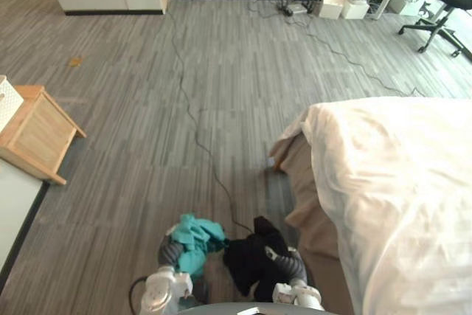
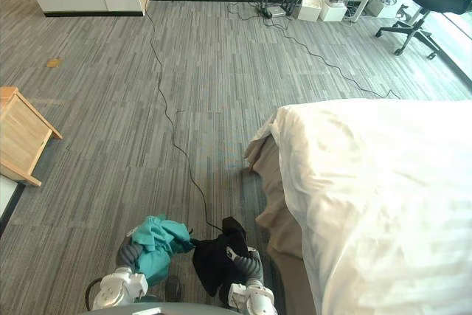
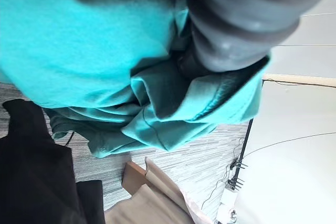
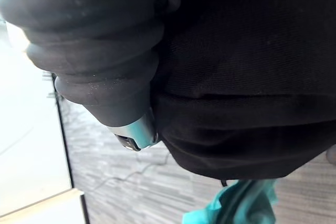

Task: Tidy the bed and pick cloth on bed and put in laundry

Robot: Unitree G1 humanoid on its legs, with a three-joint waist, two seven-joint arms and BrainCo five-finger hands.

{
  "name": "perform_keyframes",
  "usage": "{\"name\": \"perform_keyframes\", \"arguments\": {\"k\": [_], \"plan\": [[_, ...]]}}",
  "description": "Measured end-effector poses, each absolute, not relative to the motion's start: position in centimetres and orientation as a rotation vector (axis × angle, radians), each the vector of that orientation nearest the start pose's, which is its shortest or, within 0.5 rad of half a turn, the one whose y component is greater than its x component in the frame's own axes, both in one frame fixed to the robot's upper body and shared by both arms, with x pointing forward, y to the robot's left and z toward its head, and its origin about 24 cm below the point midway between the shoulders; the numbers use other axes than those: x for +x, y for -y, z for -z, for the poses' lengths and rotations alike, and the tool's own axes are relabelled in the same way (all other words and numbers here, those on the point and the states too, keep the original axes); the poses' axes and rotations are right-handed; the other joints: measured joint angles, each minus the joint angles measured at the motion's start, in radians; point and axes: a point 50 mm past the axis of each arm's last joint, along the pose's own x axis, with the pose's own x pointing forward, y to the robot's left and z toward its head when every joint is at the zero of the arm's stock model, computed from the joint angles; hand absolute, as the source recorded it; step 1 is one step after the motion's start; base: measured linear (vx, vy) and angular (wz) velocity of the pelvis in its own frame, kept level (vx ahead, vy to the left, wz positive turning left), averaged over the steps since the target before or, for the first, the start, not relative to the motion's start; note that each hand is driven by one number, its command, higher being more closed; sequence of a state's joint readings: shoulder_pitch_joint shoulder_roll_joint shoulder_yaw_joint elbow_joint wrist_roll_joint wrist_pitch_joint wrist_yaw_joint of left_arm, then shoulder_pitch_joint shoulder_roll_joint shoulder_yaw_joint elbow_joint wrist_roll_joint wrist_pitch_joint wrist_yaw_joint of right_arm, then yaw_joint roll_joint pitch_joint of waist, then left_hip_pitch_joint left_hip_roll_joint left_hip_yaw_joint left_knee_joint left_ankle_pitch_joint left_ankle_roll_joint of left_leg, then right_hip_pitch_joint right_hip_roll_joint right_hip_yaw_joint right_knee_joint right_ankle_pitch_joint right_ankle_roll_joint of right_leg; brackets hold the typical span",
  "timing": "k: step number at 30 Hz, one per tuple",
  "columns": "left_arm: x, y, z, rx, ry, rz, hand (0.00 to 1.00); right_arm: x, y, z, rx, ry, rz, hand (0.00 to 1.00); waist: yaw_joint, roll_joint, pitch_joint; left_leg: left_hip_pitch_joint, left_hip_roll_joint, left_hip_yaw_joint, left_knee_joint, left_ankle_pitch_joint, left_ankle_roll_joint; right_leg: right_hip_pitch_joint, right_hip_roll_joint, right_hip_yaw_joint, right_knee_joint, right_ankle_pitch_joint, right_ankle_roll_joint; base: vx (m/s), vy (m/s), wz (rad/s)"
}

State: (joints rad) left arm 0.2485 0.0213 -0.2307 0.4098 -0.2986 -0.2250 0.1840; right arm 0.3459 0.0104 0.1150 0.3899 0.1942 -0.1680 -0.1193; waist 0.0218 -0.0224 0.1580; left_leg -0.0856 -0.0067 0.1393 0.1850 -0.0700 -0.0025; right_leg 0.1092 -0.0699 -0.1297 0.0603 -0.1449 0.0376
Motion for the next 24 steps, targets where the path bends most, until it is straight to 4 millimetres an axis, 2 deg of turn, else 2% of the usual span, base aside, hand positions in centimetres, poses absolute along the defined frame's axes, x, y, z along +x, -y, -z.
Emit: {"name": "perform_keyframes", "arguments": {"k": [1,2,3,5,7,8,9,10,11,12,13,14,15,16,17,18,19,20,21,22,24], "plan": [[16.6,-13.0,7.8,-0.217,-0.45,-0.153,1.0,13.2,14.7,9.3,0.17,-0.564,0.185,1.0,0.004,0.002,0.015,-0.05,0.026,0.004,0.126,-0.045,-0.033,0.014,0.012,-0.001,-0.005,-0.005,-0.009,0.0,-0.056,0.06],[17.1,-13.3,7.5,-0.206,-0.434,-0.171,1.0,13.1,14.9,9.3,0.163,-0.566,0.195,1.0,0.007,-0.002,0.022,-0.124,0.061,0.032,0.287,-0.063,-0.059,0.035,0.026,-0.006,-0.032,-0.002,-0.028,0.03,-0.054,0.02],[17.4,-13.8,7.3,-0.2,-0.42,-0.188,1.0,13.4,15.0,9.2,0.157,-0.556,0.204,1.0,0.016,-0.012,0.032,-0.196,0.085,0.08,0.398,-0.092,-0.081,0.059,0.029,-0.007,-0.054,0.003,-0.034,0.03,-0.056,0.03],[17.3,-13.4,7.3,-0.187,-0.422,-0.183,1.0,13.3,16.1,9.2,0.129,-0.558,0.228,1.0,0.018,-0.011,0.036,-0.221,0.081,0.091,0.313,-0.119,-0.051,0.069,0.025,-0.006,-0.054,-0.011,-0.028,0.12,0.0,-0.04],[17.1,-13.1,7.4,-0.183,-0.428,-0.177,1.0,13.4,17.0,9.1,0.101,-0.555,0.236,1.0,0.02,-0.005,0.037,-0.237,0.048,0.094,0.155,-0.077,-0.033,0.077,0.002,-0.003,-0.052,-0.034,-0.01,0.29,0.083,-0.1],[17.0,-13.0,7.4,-0.173,-0.43,-0.173,1.0,13.4,17.1,9.3,0.1,-0.558,0.243,1.0,0.03,-0.01,0.037,-0.231,0.025,0.11,0.056,0.034,0.002,0.079,-0.023,0.002,-0.043,-0.047,0.008,0.32,0.072,-0.11],[16.9,-12.9,7.5,-0.172,-0.432,-0.173,1.0,13.4,17.3,9.4,0.101,-0.566,0.254,1.0,0.038,-0.003,0.032,-0.213,0.007,0.127,0.005,0.101,0.067,0.082,-0.038,0.004,-0.039,-0.063,0.022,0.38,0.033,0.03],[17.2,-12.9,7.4,-0.166,-0.424,-0.171,1.0,13.5,17.2,9.6,0.102,-0.574,0.25,1.0,0.038,-0.019,0.035,-0.214,-0.015,0.132,0.009,0.1,0.076,0.074,-0.055,-0.001,-0.039,-0.068,0.024,0.39,0.028,0.16],[17.7,-13.2,7.1,-0.164,-0.408,-0.185,1.0,14.1,16.7,9.4,0.109,-0.563,0.235,1.0,0.05,-0.026,0.04,-0.233,-0.026,0.134,0.033,0.08,0.098,0.067,-0.071,-0.005,-0.041,-0.053,0.032,0.4,0.035,0.22],[17.9,-13.4,7.0,-0.163,-0.405,-0.195,1.0,14.3,16.5,9.3,0.117,-0.56,0.232,1.0,0.056,-0.032,0.044,-0.233,-0.03,0.14,0.042,0.072,0.107,0.072,-0.079,-0.006,-0.042,-0.042,0.049,0.39,0.043,0.13],[17.8,-13.8,7.1,-0.162,-0.409,-0.224,1.0,14.6,15.9,9.3,0.134,-0.558,0.226,1.0,0.063,-0.041,0.047,-0.213,-0.038,0.145,0.047,0.063,0.12,0.09,-0.087,-0.006,-0.037,-0.011,0.082,0.37,0.036,0.0],[17.2,-14.2,7.4,-0.161,-0.424,-0.246,1.0,14.6,15.5,9.3,0.139,-0.56,0.216,1.0,0.07,-0.043,0.048,-0.17,-0.038,0.149,0.05,0.034,0.12,0.105,-0.089,0.001,0.002,0.015,0.092,0.36,0.042,-0.12],[16.8,-14.4,7.6,-0.16,-0.436,-0.254,1.0,14.6,15.4,9.4,0.136,-0.564,0.209,1.0,0.076,-0.043,0.048,-0.144,-0.035,0.151,0.05,0.012,0.113,0.101,-0.088,0.012,0.052,0.013,0.095,0.34,0.064,-0.21],[15.9,-14.6,8.1,-0.152,-0.47,-0.262,1.0,14.2,15.5,9.7,0.131,-0.583,0.204,1.0,0.075,-0.05,0.042,-0.087,-0.034,0.148,0.036,-0.033,0.095,0.075,-0.089,0.013,0.192,0.002,0.111,0.35,0.07,-0.16],[15.2,-14.7,8.6,-0.144,-0.498,-0.267,1.0,13.8,15.5,9.9,0.132,-0.598,0.203,1.0,0.075,-0.054,0.028,-0.044,-0.044,0.138,0.012,-0.071,0.086,-0.007,-0.106,0.017,0.41,-0.001,0.122,0.34,0.066,-0.05],[14.9,-14.8,8.8,-0.14,-0.511,-0.269,1.0,13.6,15.5,10.0,0.131,-0.602,0.204,1.0,0.073,-0.066,0.025,-0.021,-0.054,0.134,-0.003,-0.091,0.084,-0.058,-0.124,0.019,0.527,0.025,0.145,0.36,0.055,0.15],[14.5,-15.0,9.1,-0.132,-0.538,-0.271,1.0,13.4,15.6,10.1,0.128,-0.608,0.204,1.0,0.059,-0.074,0.025,0.023,-0.065,0.11,-0.027,-0.105,0.084,-0.153,-0.152,0.015,0.748,0.091,0.156,0.4,0.023,0.33],[14.1,-15.2,9.5,-0.119,-0.562,-0.272,1.0,13.1,15.5,10.2,0.131,-0.616,0.206,1.0,0.045,-0.072,0.027,0.049,-0.068,0.087,-0.036,-0.115,0.084,-0.207,-0.161,0.004,0.855,0.072,0.139,0.43,0.003,0.63],[13.9,-15.5,9.8,-0.105,-0.581,-0.278,1.0,12.8,15.5,10.3,0.133,-0.624,0.205,1.0,0.025,-0.074,0.03,0.09,-0.067,0.048,-0.04,-0.129,0.095,-0.26,-0.17,-0.034,0.958,0.007,0.087,0.58,-0.078,0.83],[13.7,-15.6,9.9,-0.097,-0.591,-0.294,1.0,12.4,15.6,10.4,0.133,-0.633,0.209,1.0,0.007,-0.064,0.036,0.146,-0.055,0.009,-0.05,-0.142,0.092,-0.304,-0.166,-0.08,0.981,-0.056,0.067,0.51,-0.102,0.99],[13.6,-15.6,9.9,-0.097,-0.594,-0.296,1.0,12.3,16.2,9.8,0.131,-0.603,0.211,1.0,-0.013,-0.043,0.047,0.212,-0.021,-0.043,-0.058,-0.168,0.083,-0.388,-0.156,-0.14,0.931,-0.136,0.043,0.51,-0.169,1.0]]}}
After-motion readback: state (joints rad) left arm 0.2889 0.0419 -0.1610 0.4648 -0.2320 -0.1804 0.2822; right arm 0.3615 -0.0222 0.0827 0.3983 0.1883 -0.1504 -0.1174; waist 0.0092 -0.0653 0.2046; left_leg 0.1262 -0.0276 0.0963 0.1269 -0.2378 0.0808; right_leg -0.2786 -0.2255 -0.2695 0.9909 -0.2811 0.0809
